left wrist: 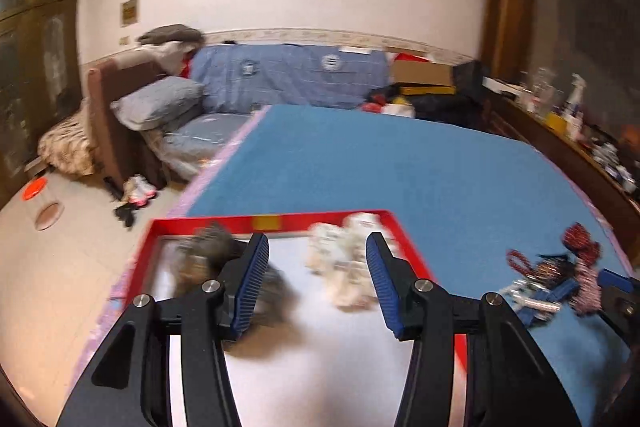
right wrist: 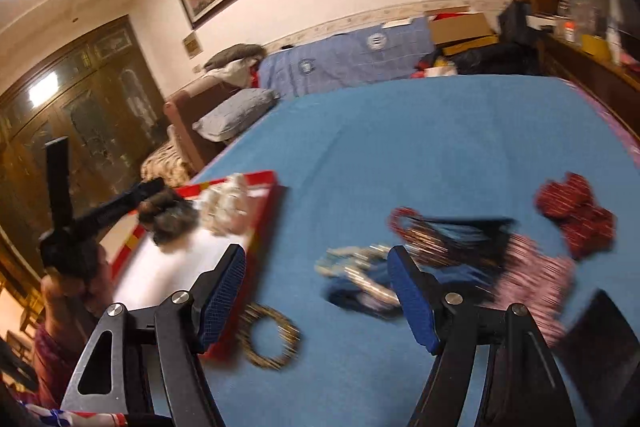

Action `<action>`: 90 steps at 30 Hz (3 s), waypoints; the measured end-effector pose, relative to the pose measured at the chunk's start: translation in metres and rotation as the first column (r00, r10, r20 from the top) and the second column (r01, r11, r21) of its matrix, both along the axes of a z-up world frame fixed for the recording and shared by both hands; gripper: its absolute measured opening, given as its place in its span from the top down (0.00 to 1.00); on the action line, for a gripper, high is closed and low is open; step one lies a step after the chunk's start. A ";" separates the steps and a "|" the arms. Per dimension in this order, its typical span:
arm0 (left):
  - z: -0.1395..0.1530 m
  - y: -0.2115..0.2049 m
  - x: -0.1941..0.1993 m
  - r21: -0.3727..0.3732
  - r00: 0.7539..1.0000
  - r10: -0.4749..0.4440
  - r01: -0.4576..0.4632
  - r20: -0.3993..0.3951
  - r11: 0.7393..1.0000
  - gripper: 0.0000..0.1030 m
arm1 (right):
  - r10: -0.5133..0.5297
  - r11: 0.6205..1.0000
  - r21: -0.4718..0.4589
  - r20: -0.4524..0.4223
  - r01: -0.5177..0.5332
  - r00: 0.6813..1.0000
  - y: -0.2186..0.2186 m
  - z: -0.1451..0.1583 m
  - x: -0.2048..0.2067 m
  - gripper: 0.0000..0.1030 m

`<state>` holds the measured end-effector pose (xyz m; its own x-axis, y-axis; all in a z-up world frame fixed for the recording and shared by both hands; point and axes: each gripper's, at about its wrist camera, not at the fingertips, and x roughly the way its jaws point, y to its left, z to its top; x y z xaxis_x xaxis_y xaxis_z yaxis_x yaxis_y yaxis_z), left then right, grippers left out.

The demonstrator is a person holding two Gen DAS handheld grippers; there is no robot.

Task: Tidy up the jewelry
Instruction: 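Return both grippers to the pile while the left grasps the leopard-print bracelet, then grasp the red plaid scrunchie with the right gripper while the left holds the bracelet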

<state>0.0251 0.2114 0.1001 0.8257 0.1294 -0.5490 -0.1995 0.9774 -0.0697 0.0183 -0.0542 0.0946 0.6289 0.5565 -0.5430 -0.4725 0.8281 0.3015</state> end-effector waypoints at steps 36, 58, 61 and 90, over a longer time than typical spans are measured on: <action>-0.086 -0.210 -0.008 0.112 0.839 -0.395 0.464 -0.374 0.879 0.96 | -0.224 0.918 0.305 -0.129 0.254 0.966 -0.124 0.003 0.018 0.29; -0.034 -0.197 0.025 0.054 0.923 -0.377 0.381 -0.075 0.923 0.96 | -0.389 0.906 -0.254 -0.182 0.339 0.903 -0.082 -0.053 0.051 0.33; -0.036 -0.196 0.025 0.051 0.925 -0.373 0.377 -0.076 0.925 0.96 | -0.364 0.915 -0.255 -0.184 0.313 0.913 -0.080 -0.059 0.051 0.44; -0.035 -0.187 0.027 0.072 0.950 -0.304 0.309 -0.068 0.948 0.96 | -0.135 0.990 -0.032 0.081 0.138 0.987 -0.046 -0.004 0.001 0.85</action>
<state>0.0523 0.0246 0.0651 0.8012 -0.0793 -0.5931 0.1095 0.9939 0.0150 0.0194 -0.1003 0.0906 0.7394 0.4426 -0.5073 -0.3751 0.8966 0.2356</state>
